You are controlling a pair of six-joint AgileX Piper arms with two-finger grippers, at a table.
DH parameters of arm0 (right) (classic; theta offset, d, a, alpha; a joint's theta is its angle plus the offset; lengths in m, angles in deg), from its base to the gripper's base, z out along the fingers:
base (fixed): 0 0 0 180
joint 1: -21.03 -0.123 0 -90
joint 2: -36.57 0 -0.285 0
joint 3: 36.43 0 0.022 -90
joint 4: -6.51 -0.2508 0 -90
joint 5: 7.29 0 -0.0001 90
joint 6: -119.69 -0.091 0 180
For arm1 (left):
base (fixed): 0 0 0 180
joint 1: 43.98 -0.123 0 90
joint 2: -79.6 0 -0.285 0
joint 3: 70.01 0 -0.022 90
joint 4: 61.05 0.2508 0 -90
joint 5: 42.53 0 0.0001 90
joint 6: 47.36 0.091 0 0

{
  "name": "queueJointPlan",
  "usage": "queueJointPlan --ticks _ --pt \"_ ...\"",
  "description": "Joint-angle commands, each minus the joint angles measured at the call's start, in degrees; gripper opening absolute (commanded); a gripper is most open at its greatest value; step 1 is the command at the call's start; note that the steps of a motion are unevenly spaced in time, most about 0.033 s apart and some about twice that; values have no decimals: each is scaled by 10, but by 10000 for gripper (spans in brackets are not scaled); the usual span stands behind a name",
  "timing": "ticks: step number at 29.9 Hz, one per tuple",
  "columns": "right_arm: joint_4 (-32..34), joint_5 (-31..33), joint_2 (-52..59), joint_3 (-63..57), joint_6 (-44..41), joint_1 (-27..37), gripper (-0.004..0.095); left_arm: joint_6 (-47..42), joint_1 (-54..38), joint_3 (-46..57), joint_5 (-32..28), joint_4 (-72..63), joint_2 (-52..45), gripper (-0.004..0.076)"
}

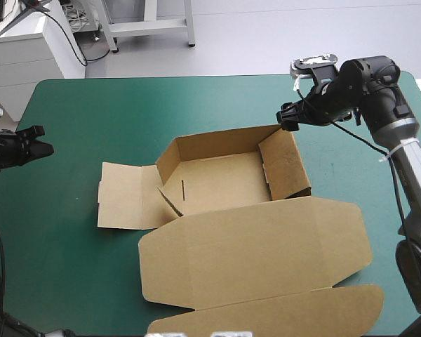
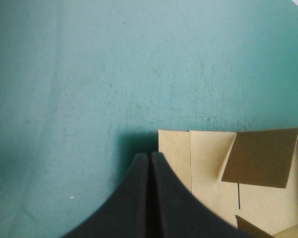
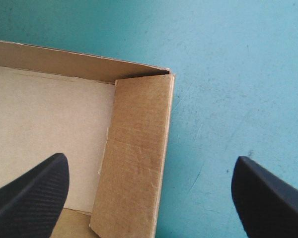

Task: Fold the box

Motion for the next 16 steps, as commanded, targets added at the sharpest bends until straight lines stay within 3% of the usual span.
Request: queueJointPlan --ticks 1,9,16 --pt "-2 3 46 13 -5 -1 818 -2 -1 -14 1 -35 -25 -8" --pt "2 3 96 -103 -9 -1 818 -2 -1 -14 -7 -43 -24 -8" --pt "6 -5 38 -115 -9 -1 818 -2 -1 -14 -8 -44 -24 -8"
